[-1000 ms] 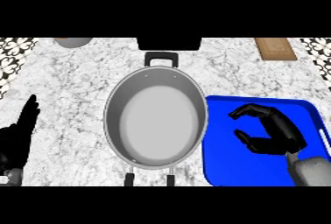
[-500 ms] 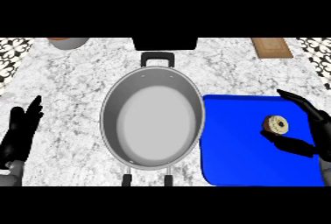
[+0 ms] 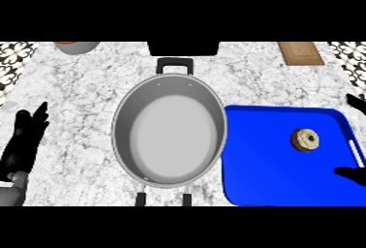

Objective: Pick the cupcake from the tray and place it in the pot

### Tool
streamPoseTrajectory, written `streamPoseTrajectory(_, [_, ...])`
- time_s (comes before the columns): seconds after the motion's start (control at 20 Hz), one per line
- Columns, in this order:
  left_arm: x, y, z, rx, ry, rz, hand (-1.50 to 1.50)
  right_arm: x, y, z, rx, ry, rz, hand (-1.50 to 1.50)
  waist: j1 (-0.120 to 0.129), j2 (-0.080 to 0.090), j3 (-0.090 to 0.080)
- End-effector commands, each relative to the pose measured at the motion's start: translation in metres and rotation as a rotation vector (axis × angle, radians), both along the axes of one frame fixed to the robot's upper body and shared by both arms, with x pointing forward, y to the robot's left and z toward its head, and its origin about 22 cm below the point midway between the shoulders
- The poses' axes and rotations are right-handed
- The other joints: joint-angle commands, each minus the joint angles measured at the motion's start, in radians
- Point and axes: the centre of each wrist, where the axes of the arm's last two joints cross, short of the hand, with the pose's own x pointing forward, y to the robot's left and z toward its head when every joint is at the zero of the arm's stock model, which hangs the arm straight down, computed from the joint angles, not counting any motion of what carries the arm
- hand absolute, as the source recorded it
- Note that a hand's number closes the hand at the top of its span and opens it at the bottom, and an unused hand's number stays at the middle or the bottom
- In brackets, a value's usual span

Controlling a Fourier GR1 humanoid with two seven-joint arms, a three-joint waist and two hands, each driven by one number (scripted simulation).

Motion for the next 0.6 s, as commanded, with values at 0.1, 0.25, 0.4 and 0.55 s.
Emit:
streamPoseTrajectory(0.1, [0.0,0.004,0.004,0.006,-0.008,0.003,0.0,-0.014,0.024,0.039,-0.268,0.199,-0.009,-1.5,-0.002,-0.002,-0.002])
streamPoseTrajectory(0.25, [0.01,-0.006,0.007,0.002,-0.012,-0.026,0.0,0.002,0.028,0.064,-0.395,0.343,-0.039,-1.5,0.021,0.006,-0.002])
streamPoseTrajectory(0.4, [0.002,-0.015,0.01,0.008,-0.004,-0.006,0.0,-0.014,0.052,0.054,-0.411,0.453,0.035,-1.5,0.015,0.0,0.0])
streamPoseTrajectory(0.55, [0.004,0.003,0.005,-0.014,-0.012,-0.008,0.0,0.002,0.041,0.049,-0.424,0.513,-0.011,-1.5,0.023,0.005,0.001])
